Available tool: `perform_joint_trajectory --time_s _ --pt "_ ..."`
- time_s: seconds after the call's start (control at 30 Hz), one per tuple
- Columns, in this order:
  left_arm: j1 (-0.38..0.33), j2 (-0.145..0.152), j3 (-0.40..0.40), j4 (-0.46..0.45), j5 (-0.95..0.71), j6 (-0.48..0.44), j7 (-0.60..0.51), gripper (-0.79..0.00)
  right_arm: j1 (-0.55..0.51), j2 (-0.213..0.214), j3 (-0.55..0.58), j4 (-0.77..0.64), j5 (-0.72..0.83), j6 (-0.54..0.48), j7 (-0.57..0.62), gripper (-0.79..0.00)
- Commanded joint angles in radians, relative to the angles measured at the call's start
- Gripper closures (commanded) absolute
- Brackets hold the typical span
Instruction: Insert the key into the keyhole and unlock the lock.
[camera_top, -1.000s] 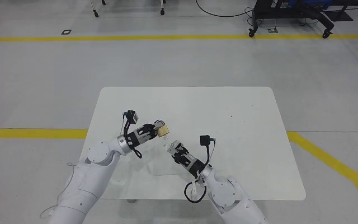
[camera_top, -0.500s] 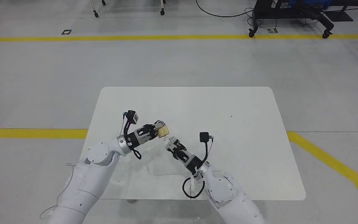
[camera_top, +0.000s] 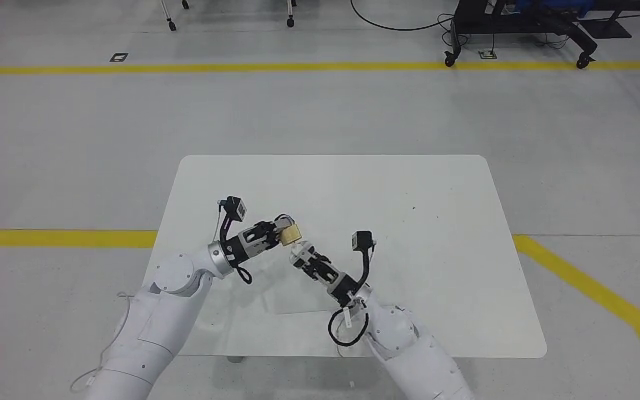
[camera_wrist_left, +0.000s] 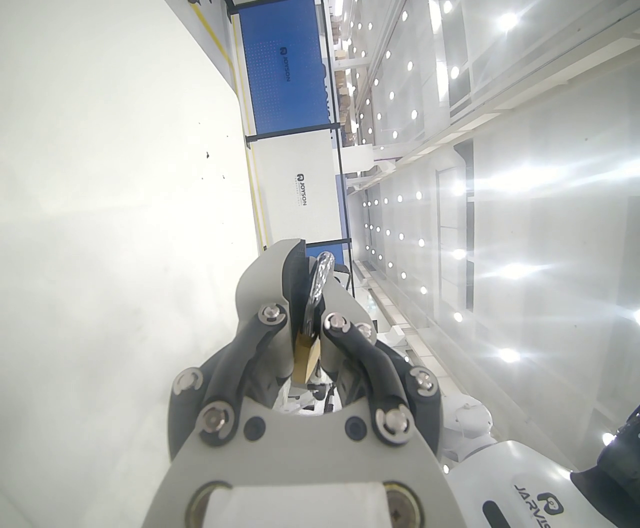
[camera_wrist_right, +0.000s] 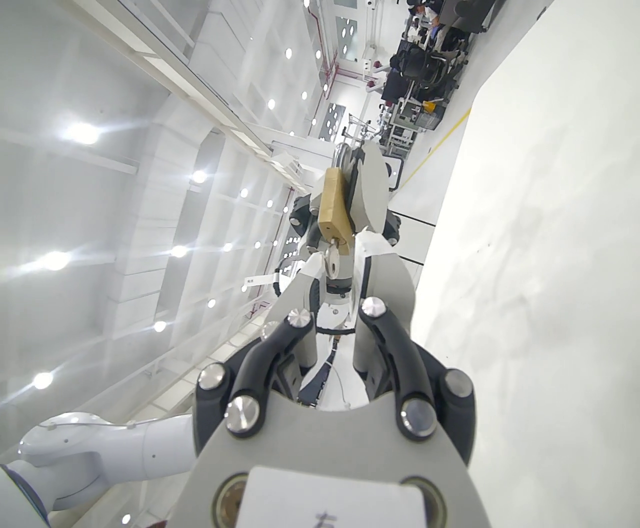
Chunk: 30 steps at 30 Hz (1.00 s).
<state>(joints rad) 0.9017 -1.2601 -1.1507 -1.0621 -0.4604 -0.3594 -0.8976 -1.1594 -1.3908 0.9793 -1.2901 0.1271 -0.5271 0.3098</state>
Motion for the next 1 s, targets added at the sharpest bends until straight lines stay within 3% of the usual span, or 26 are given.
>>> perform_joint_trajectory --time_s 0.0,0.17,0.53,0.97 --pt "0.000 0.000 -0.002 0.000 -0.001 -0.001 0.000 0.000 0.004 -0.003 -0.002 0.014 0.068 -0.014 0.035 -0.077" --pt "0.000 0.000 -0.004 -0.002 -0.004 -0.007 -0.004 0.000 0.032 -0.010 -0.006 0.066 0.203 -0.034 0.137 0.000" --pt "0.003 0.001 -0.010 -0.006 -0.006 -0.025 -0.013 0.000 0.063 -0.027 -0.013 0.133 0.443 -0.024 0.303 0.000" --pt "0.004 0.002 -0.009 -0.009 0.000 -0.030 -0.025 0.000 0.082 -0.025 -0.009 0.155 0.409 -0.035 0.329 0.000"
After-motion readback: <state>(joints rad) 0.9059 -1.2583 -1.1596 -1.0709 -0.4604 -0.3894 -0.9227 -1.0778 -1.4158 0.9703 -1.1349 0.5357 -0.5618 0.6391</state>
